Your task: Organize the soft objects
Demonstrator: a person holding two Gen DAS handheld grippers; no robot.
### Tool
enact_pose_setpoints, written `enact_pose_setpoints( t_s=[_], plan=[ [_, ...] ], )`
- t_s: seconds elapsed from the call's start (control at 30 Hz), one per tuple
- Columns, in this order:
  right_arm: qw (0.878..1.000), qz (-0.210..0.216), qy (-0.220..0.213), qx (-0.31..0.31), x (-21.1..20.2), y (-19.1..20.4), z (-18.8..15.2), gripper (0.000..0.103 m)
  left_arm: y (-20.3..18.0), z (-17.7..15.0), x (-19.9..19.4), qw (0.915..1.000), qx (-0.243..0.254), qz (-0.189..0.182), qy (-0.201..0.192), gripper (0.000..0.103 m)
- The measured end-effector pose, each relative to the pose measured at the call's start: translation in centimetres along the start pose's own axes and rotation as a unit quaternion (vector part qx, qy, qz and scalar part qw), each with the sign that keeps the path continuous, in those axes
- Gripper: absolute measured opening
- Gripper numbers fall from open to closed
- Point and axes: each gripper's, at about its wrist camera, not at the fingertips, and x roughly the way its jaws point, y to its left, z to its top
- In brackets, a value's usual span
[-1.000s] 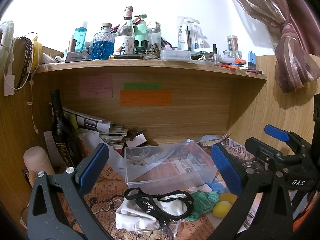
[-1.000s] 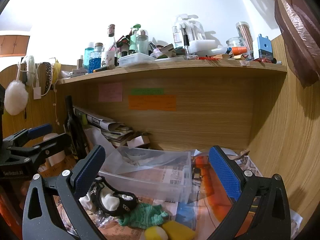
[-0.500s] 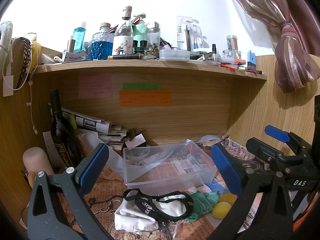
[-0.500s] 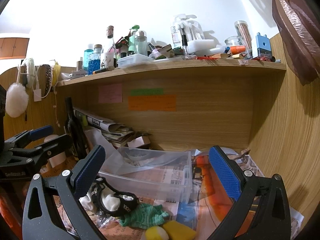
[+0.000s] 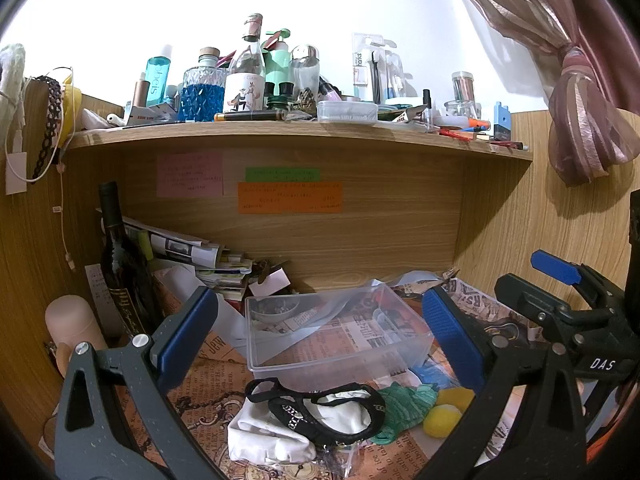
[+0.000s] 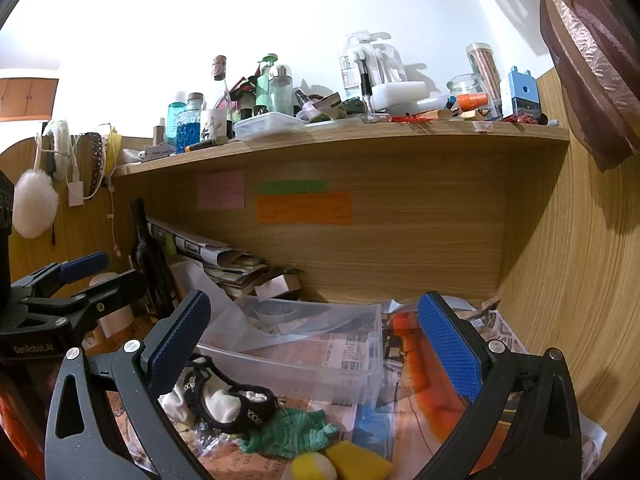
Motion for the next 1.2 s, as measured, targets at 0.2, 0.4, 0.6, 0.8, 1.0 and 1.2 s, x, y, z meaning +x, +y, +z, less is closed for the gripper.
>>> enact_pose_setpoints(
  t_s=[0.2,0.4,0.6,0.8,1.0,1.2],
  plan=[
    [1.0,0.0,-0.001,0.0,-0.02,0.05,0.06,0.103,-0.09,-0.08,-0.06,1.0,0.002,0.002,0.0,0.103],
    [1.0,0.001,0.0,0.0,-0.04,0.12,0.07,0.103,-0.37,0.15,0.16,1.0,0.002,-0.002,0.002,0.103],
    [1.0,0.004,-0.001,-0.003,-0.16,0.34,0.24,0.103,-0.34,0.15,0.13,1.0,0.002,-0.003,0.002,0.103],
    [1.0,0.003,-0.001,-0.006,-0.06,0.52,0.22,0.103,-0.4,0.1,0.12,1.0,0.002,-0.002,0.001,0.103],
    [1.0,-0.001,-0.002,-0.011,0.03,0.56,0.18,0.103,-0.41,0.03,0.11,1.0,-0.001,-0.002,0.001,0.103],
    [1.0,-0.006,0.014,-0.009,0.54,-0.27,-0.29,0.103,0.06,-0.52,0.52,0.9999,0.0,0.001,0.014,0.103]
  ],
)
